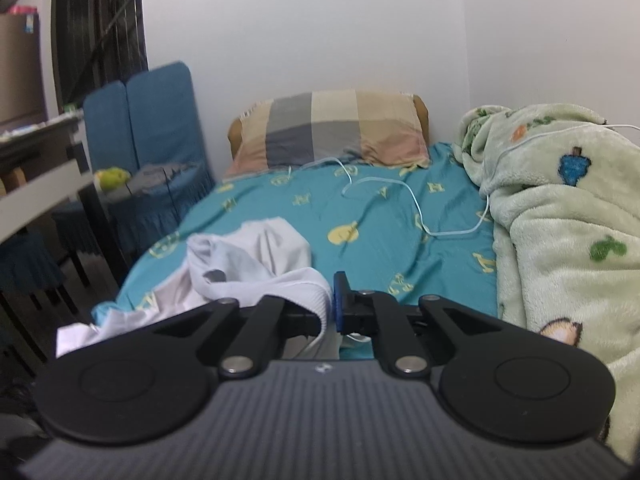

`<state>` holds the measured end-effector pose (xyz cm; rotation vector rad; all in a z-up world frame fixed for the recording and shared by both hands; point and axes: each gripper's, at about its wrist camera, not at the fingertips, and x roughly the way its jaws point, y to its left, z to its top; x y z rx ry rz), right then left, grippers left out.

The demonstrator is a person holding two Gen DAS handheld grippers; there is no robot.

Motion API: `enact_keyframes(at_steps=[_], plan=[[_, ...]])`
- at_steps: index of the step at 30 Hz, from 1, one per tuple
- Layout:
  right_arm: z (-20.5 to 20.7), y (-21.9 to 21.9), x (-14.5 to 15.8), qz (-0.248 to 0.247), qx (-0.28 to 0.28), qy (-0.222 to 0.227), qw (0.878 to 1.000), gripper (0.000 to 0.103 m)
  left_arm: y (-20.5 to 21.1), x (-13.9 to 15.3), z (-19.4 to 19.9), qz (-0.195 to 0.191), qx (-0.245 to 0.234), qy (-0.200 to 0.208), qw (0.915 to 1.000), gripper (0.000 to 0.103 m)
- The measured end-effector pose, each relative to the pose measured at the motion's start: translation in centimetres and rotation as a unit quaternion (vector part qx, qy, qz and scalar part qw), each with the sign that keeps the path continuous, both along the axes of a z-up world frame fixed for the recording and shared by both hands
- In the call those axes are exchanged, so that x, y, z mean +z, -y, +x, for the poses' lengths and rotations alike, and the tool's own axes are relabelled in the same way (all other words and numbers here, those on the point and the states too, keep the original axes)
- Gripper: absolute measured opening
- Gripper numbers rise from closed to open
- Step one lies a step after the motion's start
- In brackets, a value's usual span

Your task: Fold clothes

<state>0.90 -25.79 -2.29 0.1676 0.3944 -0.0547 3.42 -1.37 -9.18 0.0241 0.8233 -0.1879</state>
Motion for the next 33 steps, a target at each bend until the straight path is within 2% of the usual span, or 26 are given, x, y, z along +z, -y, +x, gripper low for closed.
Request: enact_keyframes(at_steps=[6,11,14,17,20,26,29,33], plan=[[-0.8,0.6,1.0,0.010,-0.008,0.032,0.999,0.008,-0.2,0.0,-0.6,0.039,0.023,0.006,0.9989,0.057],[-1.0,1.7,1.1,0.026,-0.017,0.038,0.999,0.008,-1.3,2.1,-1.4,0.045,0.068,0.058,0.9950,0.057],[-0.9,1.8,1.1,0.029,-0.014,0.036,0.999,0.008,-2.4,4.0,-2.0,0.031,0.104,0.101,0.9890,0.057],[-0.6,1.7,0.9,0.030,-0.002,0.024,0.999,0.008,-3.9,5.6,-2.5,-0.013,0.141,0.122,0.9824,0.057],[-0.1,1.5,0.4,0.036,0.014,0.007,0.999,0.008,-4.7,5.8,-2.4,-0.040,0.148,0.101,0.9831,0.057],[0.1,1.3,0.3,0.058,0.038,-0.001,0.998,0.008,-4.7,5.2,-2.6,-0.062,0.137,0.059,0.9869,0.057],[0.2,1.5,0.3,0.075,0.052,-0.010,0.996,0.008,-4.1,5.3,-3.3,-0.067,0.115,0.050,0.9898,0.060],[0.6,2.4,0.4,0.109,0.066,-0.026,0.992,0.008,-2.9,5.9,-4.7,-0.083,0.085,0.056,0.9914,0.074]])
